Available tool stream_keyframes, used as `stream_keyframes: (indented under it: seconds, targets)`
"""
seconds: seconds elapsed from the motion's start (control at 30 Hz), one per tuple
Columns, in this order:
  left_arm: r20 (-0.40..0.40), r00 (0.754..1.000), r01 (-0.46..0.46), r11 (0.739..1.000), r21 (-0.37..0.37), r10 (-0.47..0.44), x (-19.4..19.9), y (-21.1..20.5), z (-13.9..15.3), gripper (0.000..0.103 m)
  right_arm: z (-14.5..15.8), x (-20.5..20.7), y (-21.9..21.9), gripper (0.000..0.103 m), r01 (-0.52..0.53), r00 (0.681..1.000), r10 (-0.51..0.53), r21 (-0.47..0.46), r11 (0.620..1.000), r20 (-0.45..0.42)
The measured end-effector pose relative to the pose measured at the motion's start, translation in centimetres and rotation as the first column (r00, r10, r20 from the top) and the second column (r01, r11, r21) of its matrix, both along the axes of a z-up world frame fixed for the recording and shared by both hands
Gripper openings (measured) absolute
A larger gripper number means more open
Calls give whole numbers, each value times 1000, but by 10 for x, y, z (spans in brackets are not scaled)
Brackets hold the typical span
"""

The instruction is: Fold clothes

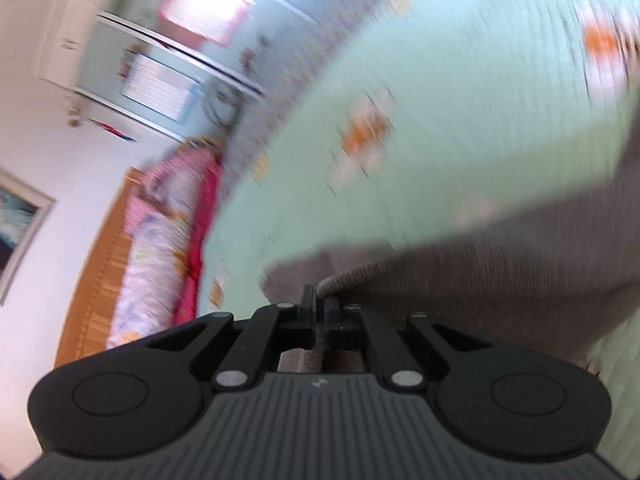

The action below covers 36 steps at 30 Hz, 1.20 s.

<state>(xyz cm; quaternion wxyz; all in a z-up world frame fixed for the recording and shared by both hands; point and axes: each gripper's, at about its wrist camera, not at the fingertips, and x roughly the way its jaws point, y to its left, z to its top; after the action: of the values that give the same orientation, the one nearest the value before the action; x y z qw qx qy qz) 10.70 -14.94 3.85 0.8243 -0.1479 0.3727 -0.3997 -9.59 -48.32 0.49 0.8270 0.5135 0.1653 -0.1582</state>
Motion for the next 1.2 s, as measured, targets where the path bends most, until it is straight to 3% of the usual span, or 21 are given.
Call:
stream_keyframes:
  seconds: [0.13,0.23,0.33,0.43,0.53,0.57,0.67,0.77,0.83,0.9,0.97,1.2]
  targets:
    - [-42,999,-6,999,32,7,-25,25,-28,5,92,-59,4,4,52,981,-8,-227,972,192]
    - [-79,997,-12,998,61,16,-45,46,-52,6,128,-120,15,4,76,959,24,-337,938,283]
    - [-115,993,-16,996,90,27,-65,66,-76,7,107,-164,28,5,-8,973,82,-325,946,215]
    - [-151,988,-20,993,119,38,-85,87,-100,7,43,-190,54,14,-155,987,161,-281,947,-2]
    - [-187,981,-22,989,148,50,-105,107,-124,7,-27,-206,78,16,-224,961,189,-171,959,-203]
    - [-198,979,-23,987,157,54,-111,114,-132,8,-41,-211,83,16,-220,957,187,-133,967,-224]
    - [-226,972,-28,985,169,66,-126,131,-149,8,-52,-218,85,16,-195,967,181,-62,979,-180]
    - [-178,982,-44,990,134,67,-120,124,-132,8,-26,-206,81,22,-171,980,153,-144,975,-125]
    - [-127,989,-56,991,120,71,-118,117,-117,10,-7,-192,75,36,-138,988,122,-199,970,-91]
    - [-103,991,-76,991,109,87,-116,120,-104,20,-9,-172,64,64,-114,991,99,-182,977,-88]
    - [-87,990,-98,990,99,106,-112,125,-95,37,-16,-152,51,66,-98,992,85,-144,985,-96]
    - [-59,992,-106,988,114,113,-82,115,-76,47,-44,-80,5,66,-41,991,40,-9,999,-128]
